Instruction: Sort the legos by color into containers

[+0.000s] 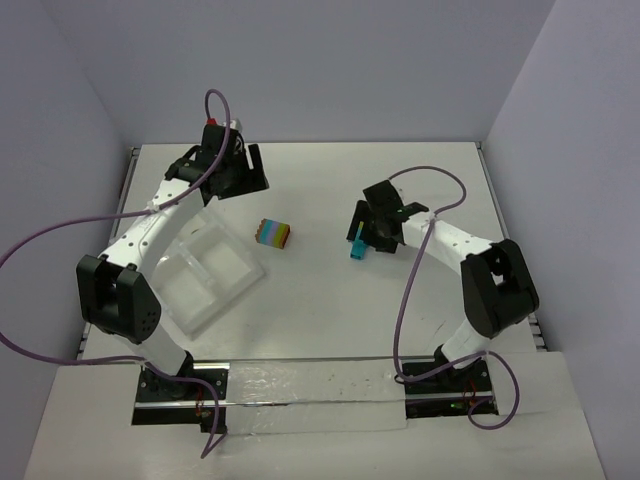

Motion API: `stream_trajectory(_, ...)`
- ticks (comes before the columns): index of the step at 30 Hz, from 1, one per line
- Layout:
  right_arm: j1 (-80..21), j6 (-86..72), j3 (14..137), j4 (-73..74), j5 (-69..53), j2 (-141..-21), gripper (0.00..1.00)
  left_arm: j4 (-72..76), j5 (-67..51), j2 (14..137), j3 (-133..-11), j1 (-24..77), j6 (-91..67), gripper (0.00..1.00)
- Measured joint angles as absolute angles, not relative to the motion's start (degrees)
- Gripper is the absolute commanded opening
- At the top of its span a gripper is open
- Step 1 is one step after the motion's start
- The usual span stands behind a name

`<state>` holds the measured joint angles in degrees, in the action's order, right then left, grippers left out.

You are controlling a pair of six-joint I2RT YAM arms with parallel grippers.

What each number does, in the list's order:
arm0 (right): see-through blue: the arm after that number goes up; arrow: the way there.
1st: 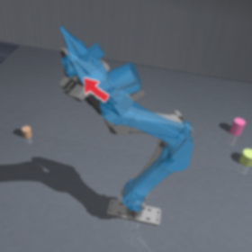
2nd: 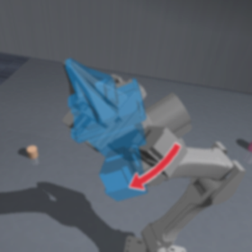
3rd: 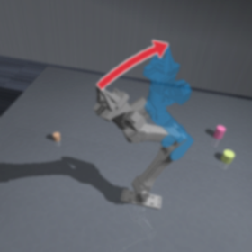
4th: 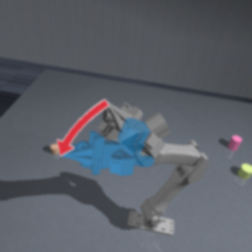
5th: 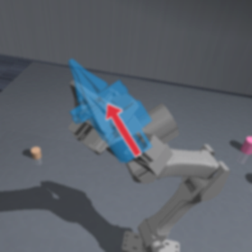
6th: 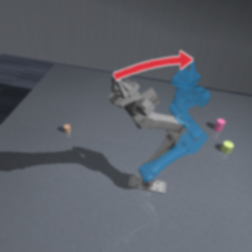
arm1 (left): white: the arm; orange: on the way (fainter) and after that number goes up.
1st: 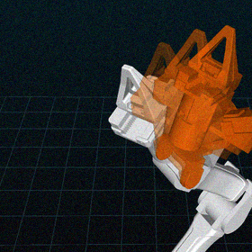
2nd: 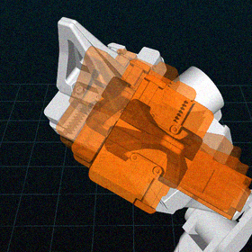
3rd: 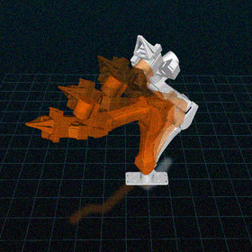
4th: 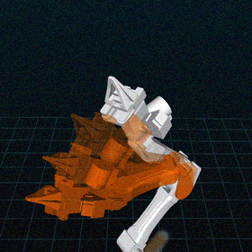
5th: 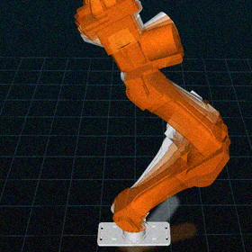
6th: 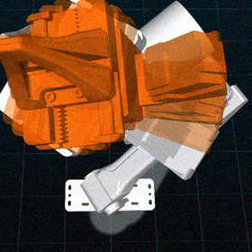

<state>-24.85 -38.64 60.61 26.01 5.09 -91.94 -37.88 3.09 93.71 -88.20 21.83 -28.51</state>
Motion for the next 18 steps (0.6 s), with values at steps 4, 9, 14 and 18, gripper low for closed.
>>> stream_trajectory(4, -27.17, -40.07, 60.62, 24.71, 6.51, -95.01, 0.78, -37.89, 2.98, 93.76, -88.2, 22.14, -28.49, 0.8)
stream_trajectory(9, -29.06, -41.09, 60.73, 24.4, 8.59, -98.82, 0.66, -37.89, 2.65, 93.76, -88.2, 22.56, -28.49, 0.8)
stream_trajectory(14, -29.47, -41.33, 60.75, 23.8, 10.96, -99.41, 0.33, -37.89, 2.51, 93.77, -88.2, 22.91, -28.49, 0.8)
stream_trajectory(18, -29.5, -40.64, 60.86, 23.2, 12.27, -99.5, 0.12, -37.89, 2.42, 93.78, -88.21, 23.23, -28.5, 0.8)
